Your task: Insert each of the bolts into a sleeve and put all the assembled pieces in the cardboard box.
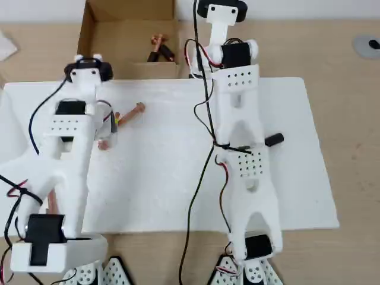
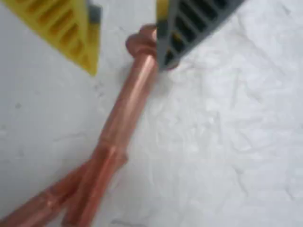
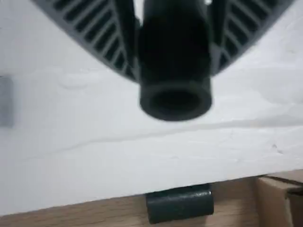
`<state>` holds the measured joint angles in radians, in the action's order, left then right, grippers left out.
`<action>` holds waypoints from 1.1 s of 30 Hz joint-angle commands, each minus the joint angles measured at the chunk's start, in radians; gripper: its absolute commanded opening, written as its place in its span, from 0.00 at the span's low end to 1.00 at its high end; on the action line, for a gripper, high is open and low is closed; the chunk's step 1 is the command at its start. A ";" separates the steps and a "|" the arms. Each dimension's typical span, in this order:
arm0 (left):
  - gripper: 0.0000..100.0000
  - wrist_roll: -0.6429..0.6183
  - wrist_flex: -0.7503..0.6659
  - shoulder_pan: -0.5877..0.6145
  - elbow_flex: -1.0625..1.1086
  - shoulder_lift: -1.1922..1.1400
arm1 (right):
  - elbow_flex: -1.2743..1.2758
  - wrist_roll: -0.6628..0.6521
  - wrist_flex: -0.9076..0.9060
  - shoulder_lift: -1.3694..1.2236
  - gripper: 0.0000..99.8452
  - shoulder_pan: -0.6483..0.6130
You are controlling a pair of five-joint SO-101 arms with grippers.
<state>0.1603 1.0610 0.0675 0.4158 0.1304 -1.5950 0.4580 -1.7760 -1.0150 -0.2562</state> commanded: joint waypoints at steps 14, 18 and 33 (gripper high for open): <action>0.10 0.032 0.011 0.000 -0.137 -0.259 | -0.044 -0.009 -0.012 0.084 0.01 -0.013; 0.09 0.049 0.015 0.000 -0.178 -0.323 | -0.044 -0.009 -0.012 0.084 0.01 -0.012; 0.01 0.270 0.173 0.166 -0.285 -0.251 | -0.044 -0.009 -0.012 0.081 0.01 -0.007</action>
<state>0.3874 1.2037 0.1427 0.2163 -0.2025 -1.5950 0.4580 -1.7760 -1.0150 -0.2562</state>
